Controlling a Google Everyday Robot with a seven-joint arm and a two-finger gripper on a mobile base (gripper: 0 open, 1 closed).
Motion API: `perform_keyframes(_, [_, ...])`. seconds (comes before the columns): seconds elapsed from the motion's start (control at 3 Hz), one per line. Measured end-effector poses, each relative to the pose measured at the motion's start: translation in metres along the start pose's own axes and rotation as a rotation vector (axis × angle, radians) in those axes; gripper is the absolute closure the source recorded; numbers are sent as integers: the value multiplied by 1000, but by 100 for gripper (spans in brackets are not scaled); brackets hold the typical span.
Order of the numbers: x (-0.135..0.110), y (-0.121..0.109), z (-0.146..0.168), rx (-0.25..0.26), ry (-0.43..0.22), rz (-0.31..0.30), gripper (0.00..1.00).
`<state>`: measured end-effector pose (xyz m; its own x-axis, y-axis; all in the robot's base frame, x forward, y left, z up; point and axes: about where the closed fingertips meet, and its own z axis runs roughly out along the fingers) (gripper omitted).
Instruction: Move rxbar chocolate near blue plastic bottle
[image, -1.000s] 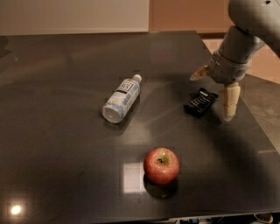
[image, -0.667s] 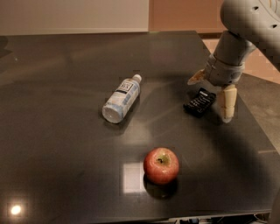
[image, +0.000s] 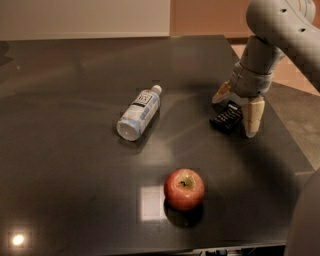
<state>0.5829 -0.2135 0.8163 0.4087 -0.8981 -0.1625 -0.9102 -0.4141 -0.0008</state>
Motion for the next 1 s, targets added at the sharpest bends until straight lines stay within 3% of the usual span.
perform_keyframes(1.0, [-2, -5, -9, -1, -19, -3, 87])
